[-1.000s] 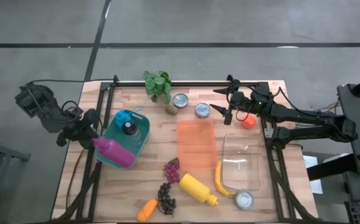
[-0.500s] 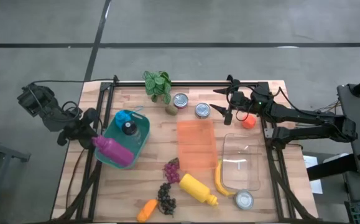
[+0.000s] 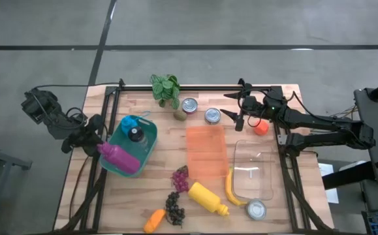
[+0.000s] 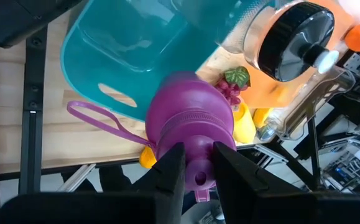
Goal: Pick & Place Food Item
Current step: Put the violet water bottle into the green bin
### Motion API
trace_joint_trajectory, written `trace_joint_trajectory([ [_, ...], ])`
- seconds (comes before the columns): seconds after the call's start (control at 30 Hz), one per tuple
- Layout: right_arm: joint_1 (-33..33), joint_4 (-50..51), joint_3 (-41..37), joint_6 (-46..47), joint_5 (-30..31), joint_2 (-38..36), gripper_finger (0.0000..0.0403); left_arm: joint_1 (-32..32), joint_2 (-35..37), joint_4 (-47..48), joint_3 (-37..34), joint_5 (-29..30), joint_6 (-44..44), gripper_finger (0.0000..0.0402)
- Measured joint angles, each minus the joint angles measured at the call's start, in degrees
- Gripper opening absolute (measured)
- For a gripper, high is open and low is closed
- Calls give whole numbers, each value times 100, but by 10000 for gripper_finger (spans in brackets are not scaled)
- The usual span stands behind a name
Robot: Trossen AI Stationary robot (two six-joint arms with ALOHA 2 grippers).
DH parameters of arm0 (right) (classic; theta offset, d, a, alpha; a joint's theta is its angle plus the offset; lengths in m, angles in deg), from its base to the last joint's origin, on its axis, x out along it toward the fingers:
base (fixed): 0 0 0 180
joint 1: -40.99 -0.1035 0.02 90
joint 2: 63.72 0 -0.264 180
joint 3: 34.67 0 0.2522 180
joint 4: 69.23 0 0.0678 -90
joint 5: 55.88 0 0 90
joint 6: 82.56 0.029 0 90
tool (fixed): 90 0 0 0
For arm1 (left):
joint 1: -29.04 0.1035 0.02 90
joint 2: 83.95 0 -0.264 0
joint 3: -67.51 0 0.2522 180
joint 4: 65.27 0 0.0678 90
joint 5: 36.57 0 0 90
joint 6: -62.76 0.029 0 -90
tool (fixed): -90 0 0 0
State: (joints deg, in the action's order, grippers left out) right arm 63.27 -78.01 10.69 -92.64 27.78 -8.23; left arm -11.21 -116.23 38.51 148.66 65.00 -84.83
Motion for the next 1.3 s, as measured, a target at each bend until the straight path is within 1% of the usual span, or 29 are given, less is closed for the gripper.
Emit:
trace_joint_trajectory([
  [0.4, -1, 1, -1, 0, -1, -1, 305, 0, 36, -1, -242, -78, -188, 76],
  [0.6, 0, 1, -2, 0, -1, -1, 305, 0, 22, 3, -444, -303, -415, 76],
  [0.93, -1, 1, -2, 0, -1, -1, 305, 0, -252, 0, -441, -814, -796, 76],
  [1.3, -1, 1, -2, 0, -1, -1, 305, 0, -283, -3, -493, -883, -1127, 76],
])
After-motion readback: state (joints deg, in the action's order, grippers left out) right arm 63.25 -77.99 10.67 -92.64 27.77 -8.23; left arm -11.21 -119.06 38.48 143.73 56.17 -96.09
